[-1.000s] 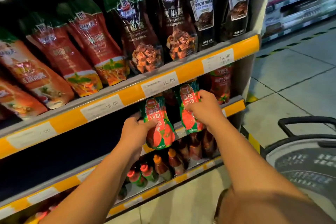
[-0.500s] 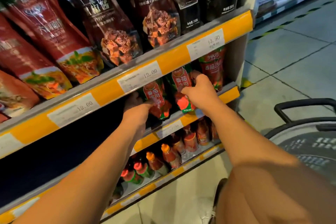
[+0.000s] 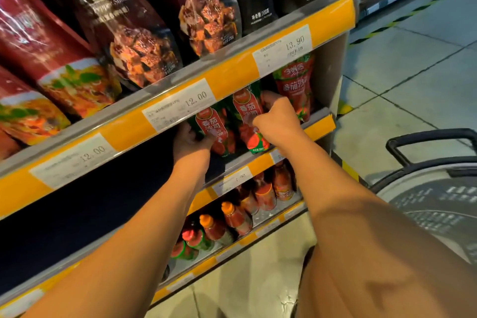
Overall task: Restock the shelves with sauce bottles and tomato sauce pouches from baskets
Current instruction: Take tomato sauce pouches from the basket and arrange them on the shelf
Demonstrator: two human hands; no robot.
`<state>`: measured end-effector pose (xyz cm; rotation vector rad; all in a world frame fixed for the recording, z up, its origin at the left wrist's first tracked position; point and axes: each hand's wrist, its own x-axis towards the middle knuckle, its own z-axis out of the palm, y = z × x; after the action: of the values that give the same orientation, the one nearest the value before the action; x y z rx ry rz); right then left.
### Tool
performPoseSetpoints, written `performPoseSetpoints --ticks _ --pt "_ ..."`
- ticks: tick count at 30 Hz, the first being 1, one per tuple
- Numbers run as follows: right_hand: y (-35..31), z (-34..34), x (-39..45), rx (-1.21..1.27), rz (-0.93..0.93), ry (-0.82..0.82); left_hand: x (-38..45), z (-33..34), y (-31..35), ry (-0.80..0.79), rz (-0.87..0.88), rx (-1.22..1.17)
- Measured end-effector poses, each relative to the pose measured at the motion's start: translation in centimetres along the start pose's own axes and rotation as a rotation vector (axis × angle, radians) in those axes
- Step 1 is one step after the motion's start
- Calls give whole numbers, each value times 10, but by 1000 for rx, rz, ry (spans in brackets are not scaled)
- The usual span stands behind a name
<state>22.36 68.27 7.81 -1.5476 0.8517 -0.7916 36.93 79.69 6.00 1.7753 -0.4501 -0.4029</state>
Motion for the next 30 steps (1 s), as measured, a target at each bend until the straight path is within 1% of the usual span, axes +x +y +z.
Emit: performPoseSetpoints --ticks 4,7,12,18,24,27,30 --pt "6 -1 2 6 20 -4 -3 2 -6 12 44 -13" --pt "9 -2 3 33 30 9 -5 4 -12 -41 58 -22" --pt "12 3 4 61 -5 102 -9 -3 -22 -163 102 12" --pt "13 7 7 79 -20 73 -10 -12 -32 -220 110 67" --pt "15 8 8 101 -2 66 -10 -14 -37 -191 128 46" --pt "16 6 7 113 -3 60 -11 -14 -42 -144 158 10" --pt "17 7 8 116 2 55 -11 -14 -44 -99 151 -29"
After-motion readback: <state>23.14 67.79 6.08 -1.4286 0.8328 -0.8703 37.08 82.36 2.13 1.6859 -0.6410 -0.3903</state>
